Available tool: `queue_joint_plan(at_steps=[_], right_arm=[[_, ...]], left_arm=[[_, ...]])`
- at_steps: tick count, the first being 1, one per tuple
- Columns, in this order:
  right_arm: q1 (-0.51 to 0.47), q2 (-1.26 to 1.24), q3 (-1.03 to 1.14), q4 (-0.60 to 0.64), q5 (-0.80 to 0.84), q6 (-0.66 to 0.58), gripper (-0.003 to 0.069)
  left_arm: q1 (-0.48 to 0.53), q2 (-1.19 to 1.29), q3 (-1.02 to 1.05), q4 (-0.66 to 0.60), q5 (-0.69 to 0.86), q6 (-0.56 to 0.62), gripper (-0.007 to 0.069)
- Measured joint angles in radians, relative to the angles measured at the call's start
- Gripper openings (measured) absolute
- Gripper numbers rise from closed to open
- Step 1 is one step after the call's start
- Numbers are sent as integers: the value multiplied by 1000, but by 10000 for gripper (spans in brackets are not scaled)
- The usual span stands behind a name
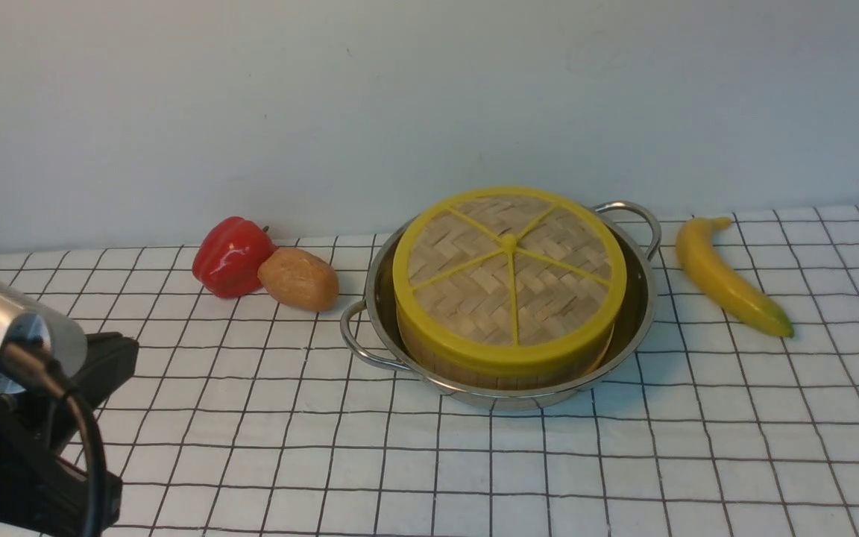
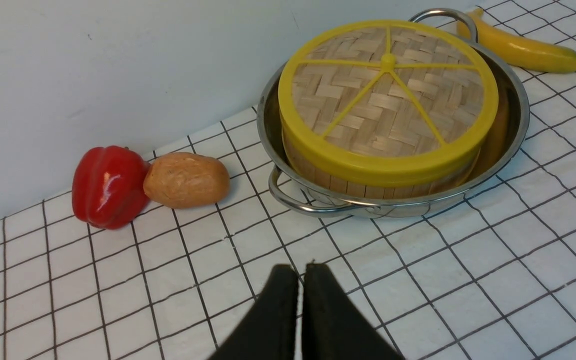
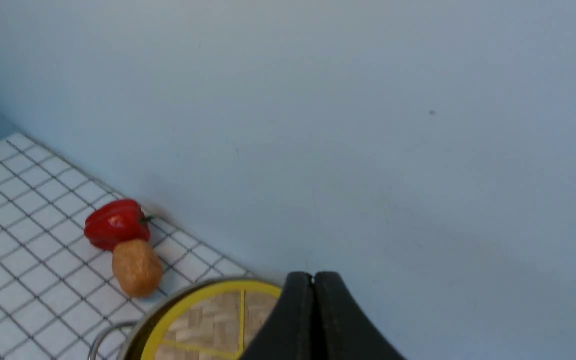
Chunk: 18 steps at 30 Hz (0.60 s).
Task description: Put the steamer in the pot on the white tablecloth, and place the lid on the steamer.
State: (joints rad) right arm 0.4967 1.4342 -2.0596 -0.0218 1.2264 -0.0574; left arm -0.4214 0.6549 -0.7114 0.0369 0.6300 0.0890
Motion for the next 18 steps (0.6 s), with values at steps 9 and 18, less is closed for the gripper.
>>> queue_joint_plan(at_steps=[9,18], right_arm=[[0,-373,668,-60,-254,143,-11],[0,-634,1237,-62,-503,202,-11]], left_arm=[[0,0,0,0,0,0,22],[0,0,0,0,0,0,30]])
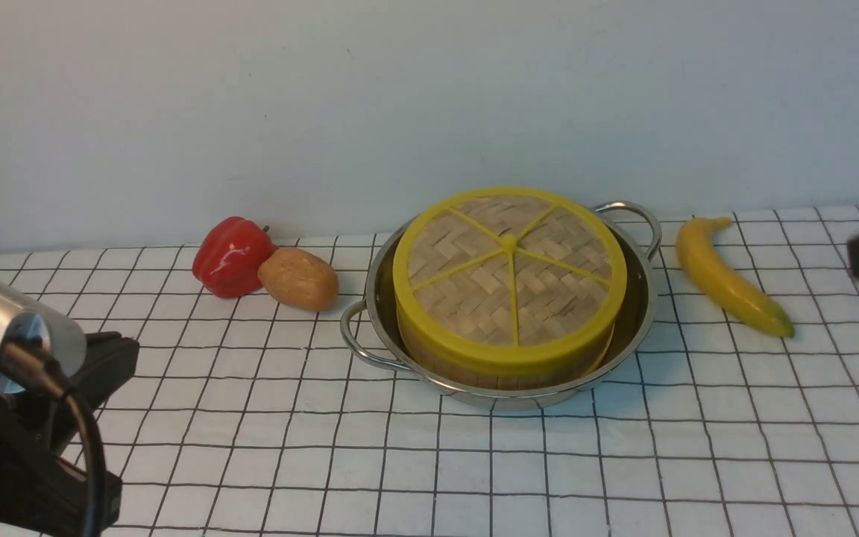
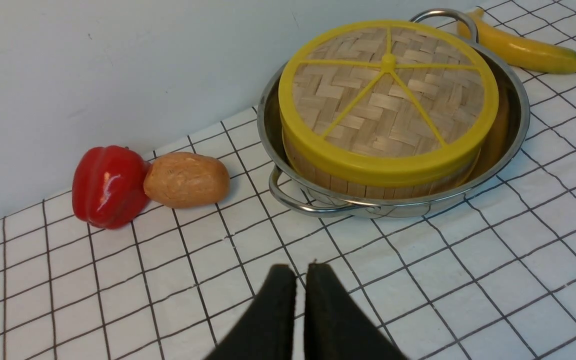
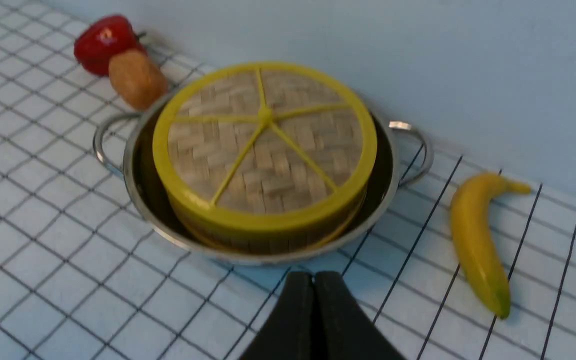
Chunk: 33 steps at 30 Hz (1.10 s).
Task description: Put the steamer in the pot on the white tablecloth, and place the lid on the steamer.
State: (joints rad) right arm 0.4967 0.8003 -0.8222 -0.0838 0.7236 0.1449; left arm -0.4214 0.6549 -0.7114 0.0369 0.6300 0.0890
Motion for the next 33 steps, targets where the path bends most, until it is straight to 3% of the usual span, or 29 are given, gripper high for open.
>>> queue_joint_plan(at_steps=[5,23,27,28,33], right_arm=[[0,-72,144,0,-116,3,-10],[-1,-79,154,2,-141,3,2],[-88,-130,174,-9,-149,-16,5],[-164,-178,208,-13,-164,-18,7],[-321,-354,403,-62,-271,-19,13]], left_arm=[[0,0,0,0,0,0,33],[0,0,0,-1,0,0,69],[0,0,0,-1,0,0,75],[0,0,0,-1,0,0,80],[0,0,0,-1,0,0,85]])
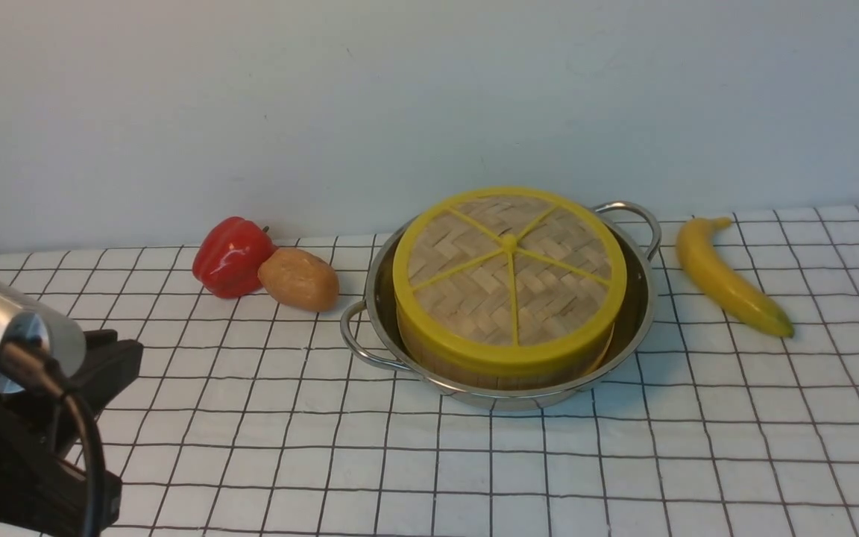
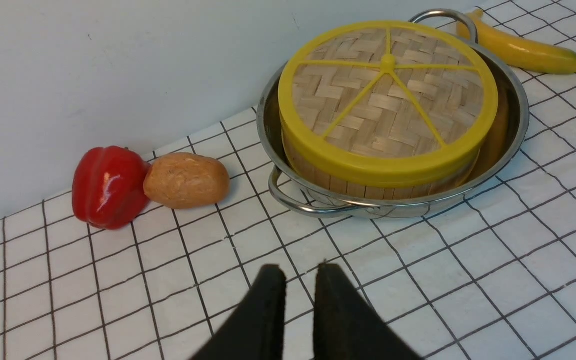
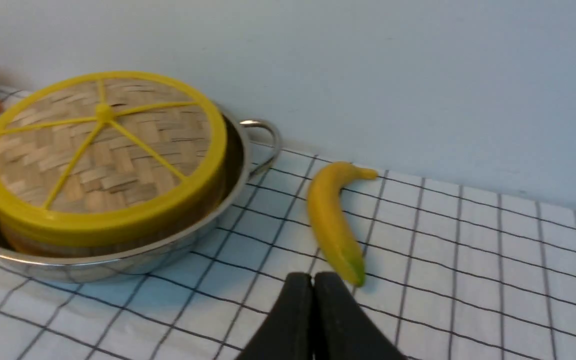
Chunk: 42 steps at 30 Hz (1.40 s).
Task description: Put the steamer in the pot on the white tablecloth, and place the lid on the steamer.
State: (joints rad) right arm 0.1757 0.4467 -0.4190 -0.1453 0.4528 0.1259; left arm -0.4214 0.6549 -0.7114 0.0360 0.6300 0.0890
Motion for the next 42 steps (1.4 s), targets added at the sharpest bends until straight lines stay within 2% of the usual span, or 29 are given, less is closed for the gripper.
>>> queue_joint_plan(at_steps=[6,9,11,19,42], right_arm=[[-105,-205,251,-35,-182,1,20],[-164,-324,392,-36,-289,32,30],[-181,-368,420,-36,-304,61,36],[-197,-443,427,-40,-241,128,59],[-177,-443,427,-40,-236,131,118]], left_arm=[[0,0,0,0,0,0,96],[0,0,0,0,0,0,96],[0,0,0,0,0,0,97],[0,0,0,0,0,0,117],[7,16,0,1,0,3,149]])
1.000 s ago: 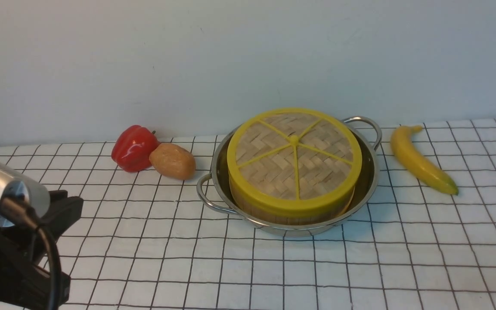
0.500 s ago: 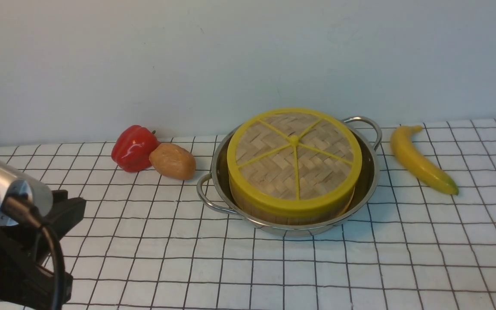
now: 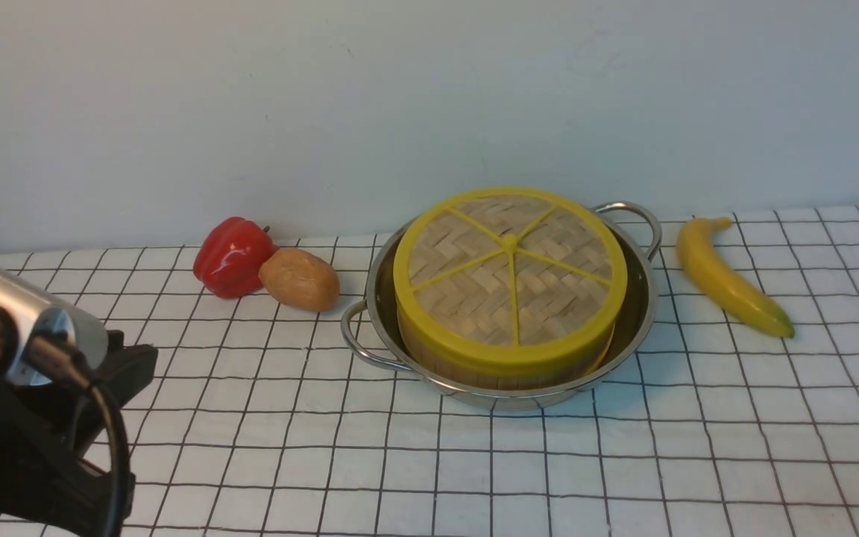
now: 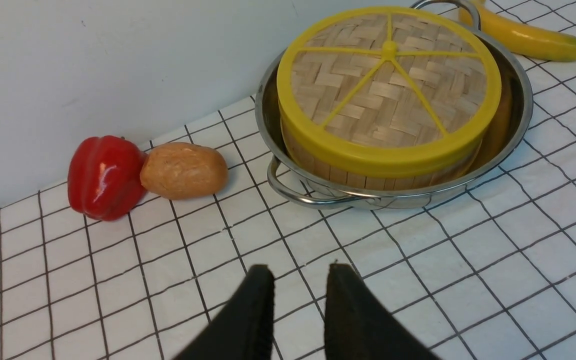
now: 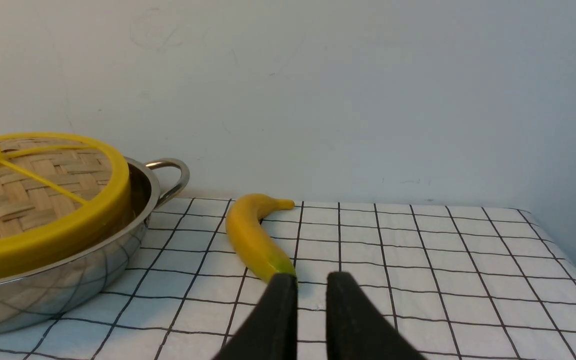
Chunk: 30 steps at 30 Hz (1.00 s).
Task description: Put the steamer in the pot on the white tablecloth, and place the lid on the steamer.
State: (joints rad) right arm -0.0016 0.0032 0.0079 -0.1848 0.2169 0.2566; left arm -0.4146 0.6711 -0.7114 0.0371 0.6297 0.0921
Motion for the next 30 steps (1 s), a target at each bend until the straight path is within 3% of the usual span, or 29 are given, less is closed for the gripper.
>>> queue_joint_plan(at_steps=[3,6,14,19,30], right_arm=[[0,-4,0,0,1,0,123],[0,-5,1,0,1,0,129],[0,-5,1,0,1,0,144],[0,-5,1,0,1,0,155],[0,-5,1,0,1,0,183]], left_arm=[[48,-32,5,3,-2,21,148],[189,-110,72,3,-32,25,148],[416,-297,398,0,-278,25,160],[450,-442,646,-2,-469,25,168],[451,-625,719,-17,-491,23,174]])
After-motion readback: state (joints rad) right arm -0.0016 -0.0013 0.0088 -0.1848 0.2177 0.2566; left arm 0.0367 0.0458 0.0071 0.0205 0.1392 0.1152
